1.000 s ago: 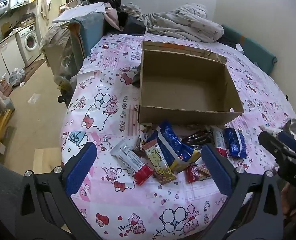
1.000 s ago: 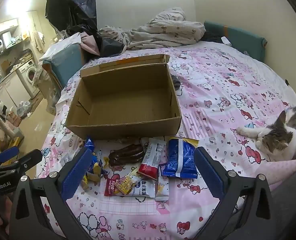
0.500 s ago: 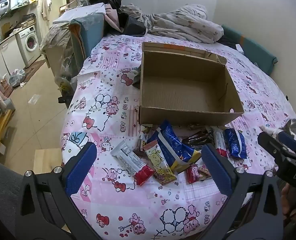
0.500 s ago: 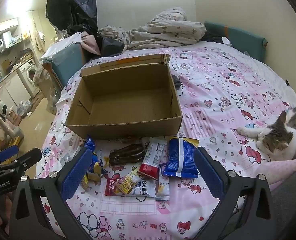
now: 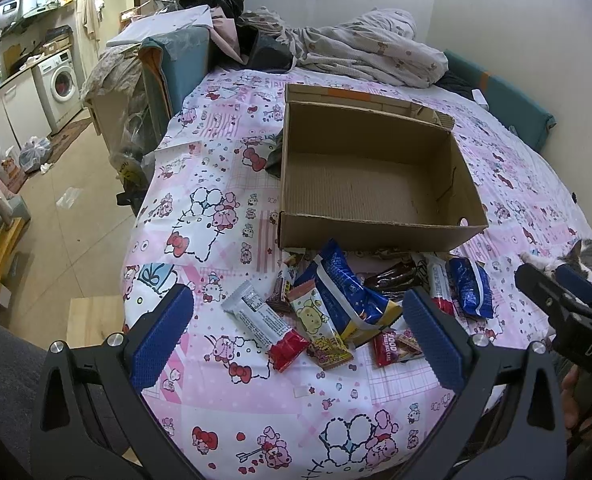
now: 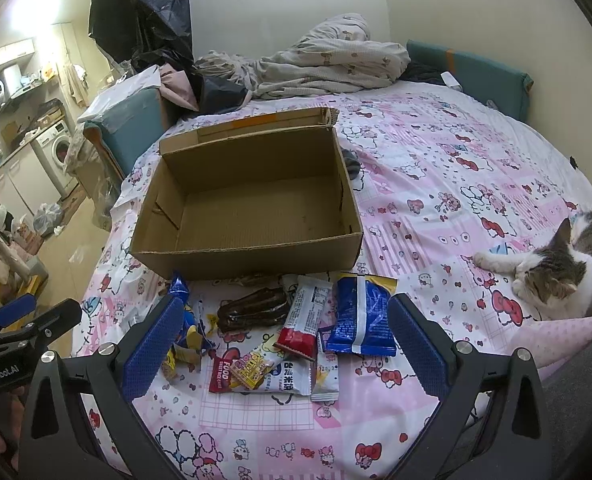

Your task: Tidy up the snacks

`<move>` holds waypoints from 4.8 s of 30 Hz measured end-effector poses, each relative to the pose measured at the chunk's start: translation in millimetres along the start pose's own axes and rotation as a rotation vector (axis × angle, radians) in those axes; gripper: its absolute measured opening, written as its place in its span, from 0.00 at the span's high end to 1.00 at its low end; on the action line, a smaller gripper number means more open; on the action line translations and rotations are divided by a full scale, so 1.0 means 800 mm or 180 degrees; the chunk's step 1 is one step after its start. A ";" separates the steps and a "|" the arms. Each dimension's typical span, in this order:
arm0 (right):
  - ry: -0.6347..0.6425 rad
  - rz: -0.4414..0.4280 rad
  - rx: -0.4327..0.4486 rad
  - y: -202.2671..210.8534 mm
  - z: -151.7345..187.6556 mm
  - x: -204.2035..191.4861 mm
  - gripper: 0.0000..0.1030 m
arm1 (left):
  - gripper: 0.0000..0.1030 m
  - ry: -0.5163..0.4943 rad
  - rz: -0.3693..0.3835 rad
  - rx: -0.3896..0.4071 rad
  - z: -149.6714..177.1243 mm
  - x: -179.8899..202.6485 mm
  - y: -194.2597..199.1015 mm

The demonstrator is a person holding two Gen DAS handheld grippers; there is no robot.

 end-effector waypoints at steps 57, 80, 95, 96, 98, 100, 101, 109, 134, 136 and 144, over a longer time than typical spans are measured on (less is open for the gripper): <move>-0.0350 -0.0095 -0.0353 -0.026 -0.014 0.025 0.00 | 0.00 0.0228 0.0039 -0.0231 -0.019 -0.013 -0.009; -0.1066 0.0184 -0.2097 -0.206 0.002 0.129 0.20 | 0.06 0.0842 -0.0339 -0.1057 -0.031 -0.075 -0.125; -0.0795 0.0296 -0.2188 -0.227 0.008 0.107 0.63 | 0.46 0.1264 -0.0449 -0.1709 0.041 -0.096 -0.179; -0.0816 0.0283 -0.2169 -0.224 0.006 0.107 0.64 | 0.46 0.1265 -0.0441 -0.1740 0.044 -0.093 -0.183; -0.0889 0.0240 -0.2125 -0.213 0.002 0.111 0.64 | 0.50 0.1268 -0.0419 -0.1796 0.052 -0.085 -0.191; -0.0956 0.0204 -0.2086 -0.199 -0.004 0.125 0.64 | 0.51 0.1206 -0.0416 -0.1850 0.059 -0.076 -0.197; -0.0994 0.0166 -0.2064 -0.192 -0.007 0.127 0.64 | 0.51 0.1160 -0.0445 -0.1863 0.061 -0.072 -0.198; -0.1136 -0.0252 -0.2024 -0.149 0.005 0.123 0.64 | 0.75 0.1118 -0.0589 -0.1913 0.067 -0.073 -0.186; -0.0579 -0.0646 -0.1000 -0.145 -0.130 0.055 0.64 | 0.75 0.0479 0.0063 -0.0682 -0.135 0.008 -0.140; -0.0559 -0.0625 -0.1002 -0.158 -0.137 0.053 0.64 | 0.75 0.0394 0.0070 -0.0666 -0.144 0.015 -0.153; -0.0430 -0.0582 -0.1089 -0.206 -0.129 0.038 0.64 | 0.75 0.0267 0.0147 -0.0738 -0.150 0.033 -0.200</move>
Point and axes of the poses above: each gripper's, at about its wrist camera, not at the fingertips, and y roughly against the way its jaws point, x to its right, z to its underside, the point moved 1 cm from there along -y, roughly the way its jaws point, and after that the axes turned 7 degrees about x, right-handed, at the moved point
